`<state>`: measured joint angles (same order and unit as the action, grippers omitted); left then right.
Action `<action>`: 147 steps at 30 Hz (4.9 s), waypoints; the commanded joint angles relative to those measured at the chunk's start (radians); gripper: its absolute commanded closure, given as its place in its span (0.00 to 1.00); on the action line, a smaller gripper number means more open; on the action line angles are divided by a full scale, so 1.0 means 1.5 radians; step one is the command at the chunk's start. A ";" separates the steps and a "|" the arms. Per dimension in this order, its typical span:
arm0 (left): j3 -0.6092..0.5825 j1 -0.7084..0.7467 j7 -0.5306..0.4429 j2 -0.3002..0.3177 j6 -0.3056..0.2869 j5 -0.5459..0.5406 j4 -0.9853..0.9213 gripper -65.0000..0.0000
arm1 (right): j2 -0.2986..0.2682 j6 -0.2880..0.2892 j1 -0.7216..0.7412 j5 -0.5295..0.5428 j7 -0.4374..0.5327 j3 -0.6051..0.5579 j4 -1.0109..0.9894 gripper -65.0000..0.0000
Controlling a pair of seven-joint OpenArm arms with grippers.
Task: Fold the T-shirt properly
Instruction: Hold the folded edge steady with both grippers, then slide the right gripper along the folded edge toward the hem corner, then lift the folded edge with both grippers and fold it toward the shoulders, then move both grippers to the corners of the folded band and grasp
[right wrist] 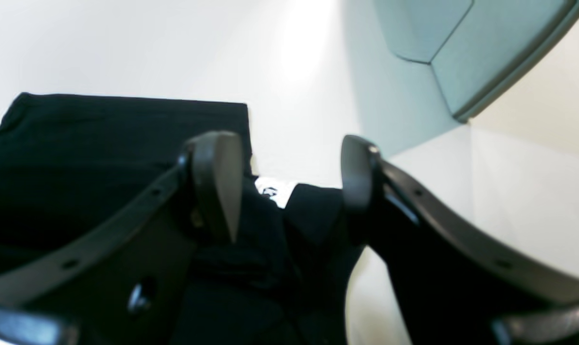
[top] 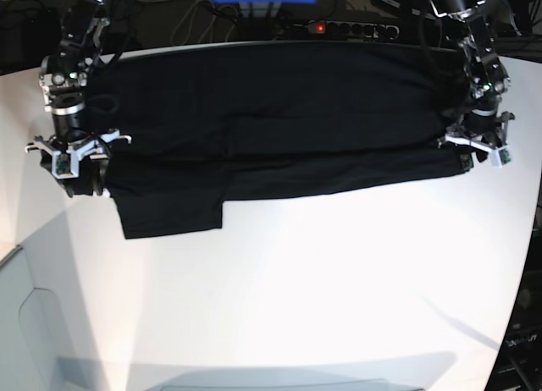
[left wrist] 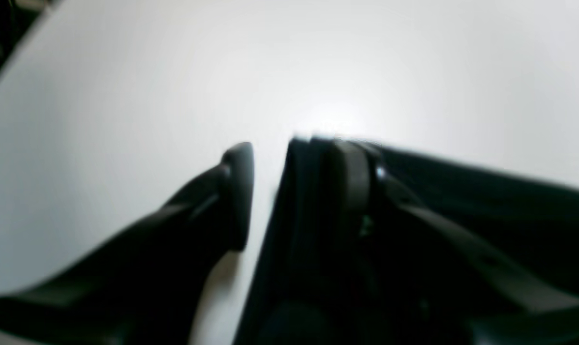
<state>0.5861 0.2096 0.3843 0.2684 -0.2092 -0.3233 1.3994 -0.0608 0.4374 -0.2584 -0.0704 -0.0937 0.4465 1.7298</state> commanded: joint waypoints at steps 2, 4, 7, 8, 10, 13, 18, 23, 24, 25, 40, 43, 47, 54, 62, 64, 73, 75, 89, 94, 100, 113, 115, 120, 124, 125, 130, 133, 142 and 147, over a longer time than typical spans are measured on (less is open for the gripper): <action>0.005 -0.012 -0.010 0.013 -0.001 -0.005 0.013 0.69 | -0.007 -0.002 0.005 0.008 0.017 0.002 0.013 0.48; 0.005 -0.012 -0.011 0.013 -0.001 -0.005 0.016 0.71 | -0.007 -0.002 0.005 0.008 0.017 0.002 0.013 0.48; 0.005 -0.011 -0.011 0.013 -0.001 -0.005 0.022 0.71 | -0.007 -0.002 0.005 0.008 0.017 0.002 0.013 0.48; 0.005 -0.012 -0.010 0.013 -0.001 -0.005 0.022 0.71 | -0.007 -0.002 0.005 0.008 0.017 0.002 0.013 0.48; 0.005 -0.012 -0.009 0.013 -0.001 -0.005 0.022 0.71 | -0.007 -0.002 0.005 0.008 0.017 0.002 0.013 0.48; 0.005 -0.011 -0.007 0.013 -0.001 -0.005 0.022 0.72 | -0.007 -0.002 0.005 0.008 0.017 0.002 0.013 0.48; 0.005 -0.010 -0.005 0.013 -0.001 -0.005 0.022 0.90 | -0.007 -0.002 0.005 0.008 0.017 0.002 0.013 0.48; 0.005 -0.009 -0.005 0.013 -0.001 -0.005 0.021 0.99 | -0.008 -0.002 0.024 0.007 0.017 0.006 0.013 0.48; 0.005 -0.009 -0.005 0.013 -0.001 -0.005 0.022 1.00 | -0.008 -0.002 0.032 0.007 0.017 0.007 0.013 0.48; 0.005 -0.009 -0.005 0.013 -0.001 -0.005 0.022 1.00 | -0.008 -0.002 0.040 0.007 0.017 0.007 0.013 0.48; 0.026 0.033 -0.006 0.001 -0.001 -0.005 0.123 1.00 | -0.052 -0.002 0.285 0.007 -0.277 -0.066 -0.069 0.40; 0.026 0.033 -0.006 0.002 -0.001 -0.005 0.120 1.00 | -0.083 -0.002 0.342 0.007 -0.316 -0.104 -0.165 0.40; 0.026 0.037 -0.006 0.002 -0.001 -0.005 0.121 1.00 | -0.117 -0.002 0.395 0.007 -0.333 -0.161 -0.293 0.40; 0.026 0.036 -0.006 0.002 -0.001 -0.005 0.120 1.00 | -0.120 -0.002 0.437 0.009 -0.330 -0.177 -0.414 0.40; 0.026 0.033 -0.006 0.002 0.000 -0.005 0.118 1.00 | -0.099 -0.002 0.437 0.010 -0.329 -0.179 -0.423 0.40; 0.026 0.033 -0.006 0.002 0.000 -0.005 0.118 1.00 | -0.087 -0.002 0.437 0.009 -0.329 -0.179 -0.423 0.40; 0.026 0.034 -0.006 0.002 0.001 -0.005 0.119 1.00 | -0.083 -0.003 0.451 0.009 -0.327 -0.175 -0.452 0.40; 0.026 0.034 -0.006 0.002 0.001 -0.005 0.119 1.00 | -0.086 -0.003 0.459 0.008 -0.315 -0.173 -0.477 0.40; 0.026 0.035 -0.006 0.002 0.000 -0.005 0.122 1.00 | -0.085 -0.002 0.438 0.009 -0.297 -0.174 -0.493 1.00; 0.026 0.033 -0.009 0.002 -0.001 -0.005 0.122 1.00 | -0.088 -0.002 0.409 0.010 -0.298 -0.173 -0.391 1.00; 0.026 0.032 -0.010 0.004 -0.001 -0.005 0.133 1.00 | -0.085 -0.002 0.321 0.010 -0.305 -0.172 -0.167 1.00; 0.057 0.051 -0.008 0.001 -0.001 -0.010 0.183 1.00 | -0.028 -0.002 0.090 0.011 -0.305 -0.063 0.187 1.00; 0.068 0.060 -0.007 0.000 -0.001 -0.011 0.193 1.00 | -0.009 -0.002 0.055 0.011 -0.299 -0.043 0.208 1.00; 0.073 0.078 -0.007 -0.022 -0.002 -0.006 0.213 1.00 | 0.025 0.024 -0.019 0.011 -0.297 0.011 0.207 1.00; 0.072 0.091 -0.010 -0.027 -0.002 -0.011 0.217 1.00 | 0.074 0.132 -0.044 0.011 -0.297 0.072 0.208 1.00; 0.073 0.091 -0.008 -0.027 -0.002 -0.008 0.216 1.00 | 0.090 0.166 -0.048 0.010 -0.297 0.096 0.208 1.00; 0.073 0.110 -0.011 -0.027 -0.002 -0.011 0.215 1.00 | 0.145 0.174 -0.061 0.008 -0.296 0.182 0.208 1.00; 0.073 0.110 -0.011 -0.027 -0.002 -0.007 0.215 1.00 | 0.145 0.174 -0.072 0.010 -0.297 0.211 0.207 1.00; 0.072 0.110 -0.011 -0.027 -0.002 -0.006 0.215 1.00 | 0.145 0.174 -0.044 0.008 -0.296 0.272 0.210 1.00; 0.073 0.111 -0.011 -0.023 -0.002 -0.006 0.217 1.00 | 0.145 0.174 -0.053 0.010 -0.296 0.270 0.210 1.00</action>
<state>0.6857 0.3790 0.3965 0.2138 -0.2176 -0.3344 1.7046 0.1669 0.6884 -0.3393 -0.0589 -0.5613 0.8452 2.0228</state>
